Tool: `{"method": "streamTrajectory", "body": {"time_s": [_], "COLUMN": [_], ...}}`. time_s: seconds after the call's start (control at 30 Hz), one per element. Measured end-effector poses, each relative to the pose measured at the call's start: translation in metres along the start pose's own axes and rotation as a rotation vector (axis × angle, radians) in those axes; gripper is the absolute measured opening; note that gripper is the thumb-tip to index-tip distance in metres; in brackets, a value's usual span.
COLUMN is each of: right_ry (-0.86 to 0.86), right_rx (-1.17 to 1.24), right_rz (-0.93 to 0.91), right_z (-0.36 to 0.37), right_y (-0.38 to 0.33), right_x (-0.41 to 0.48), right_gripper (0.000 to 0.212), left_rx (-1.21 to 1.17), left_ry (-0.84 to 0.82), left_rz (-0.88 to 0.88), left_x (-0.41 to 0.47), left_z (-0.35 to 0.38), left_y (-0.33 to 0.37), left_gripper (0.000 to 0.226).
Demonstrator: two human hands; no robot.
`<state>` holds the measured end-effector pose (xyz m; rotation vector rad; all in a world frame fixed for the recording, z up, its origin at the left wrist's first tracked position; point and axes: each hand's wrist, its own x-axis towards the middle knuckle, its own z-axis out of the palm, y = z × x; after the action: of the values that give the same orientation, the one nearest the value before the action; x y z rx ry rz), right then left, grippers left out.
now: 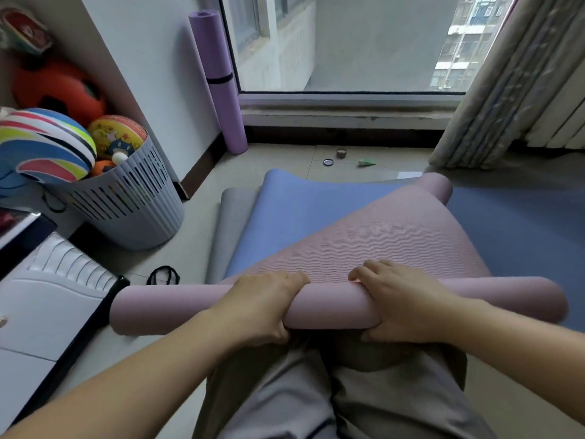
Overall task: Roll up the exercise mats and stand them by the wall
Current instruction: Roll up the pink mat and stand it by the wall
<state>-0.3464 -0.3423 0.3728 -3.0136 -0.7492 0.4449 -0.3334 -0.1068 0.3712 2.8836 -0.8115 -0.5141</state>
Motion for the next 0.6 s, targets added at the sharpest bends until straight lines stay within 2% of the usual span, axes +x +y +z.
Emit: {"method": "streamTrajectory", "body": {"time_s": [0.03, 0.1, 0.17, 0.3, 0.4, 0.5, 0.53, 0.6], "right_ry": [0.082, 0.165, 0.129, -0.012, -0.064, 0.027, 0.024, -0.093], "right_rx": [-0.075, -0.122, -0.059, 0.083, 0.109, 0.048, 0.015, 0.017], "right_rz": [-0.025, -0.049, -0.008, 0.019, 0.007, -0.016, -0.029, -0.04], "right_z": [0.006, 0.012, 0.011, -0.005, -0.017, -0.048, -0.061, -0.079], "right_y": [-0.001, -0.005, -0.004, 0.008, 0.012, 0.014, 0.014, 0.014], "right_x": [-0.003, -0.004, 0.0, 0.014, 0.019, 0.014, 0.011, 0.005], "right_gripper": [0.078, 0.073, 0.06, 0.053, 0.049, 0.045, 0.044, 0.044], "left_rx": [-0.035, -0.059, 0.007, 0.243, 0.231, 0.222, 0.213, 0.184], "left_ry": [-0.034, -0.075, -0.052, 0.121, 0.21, 0.316, 0.328, 0.267], "left_rz": [0.004, 0.025, 0.02, -0.021, -0.02, -0.028, -0.029, -0.01], "left_x": [0.002, 0.006, 0.009, 0.009, 0.006, 0.002, -0.001, -0.007], "left_z": [-0.003, -0.008, -0.006, 0.01, 0.004, -0.02, -0.029, -0.043], "left_y": [-0.004, -0.009, -0.007, 0.004, 0.003, 0.003, 0.006, 0.014], "left_gripper": [0.059, 0.057, 0.061, 0.072, 0.073, 0.072, 0.071, 0.07]}}
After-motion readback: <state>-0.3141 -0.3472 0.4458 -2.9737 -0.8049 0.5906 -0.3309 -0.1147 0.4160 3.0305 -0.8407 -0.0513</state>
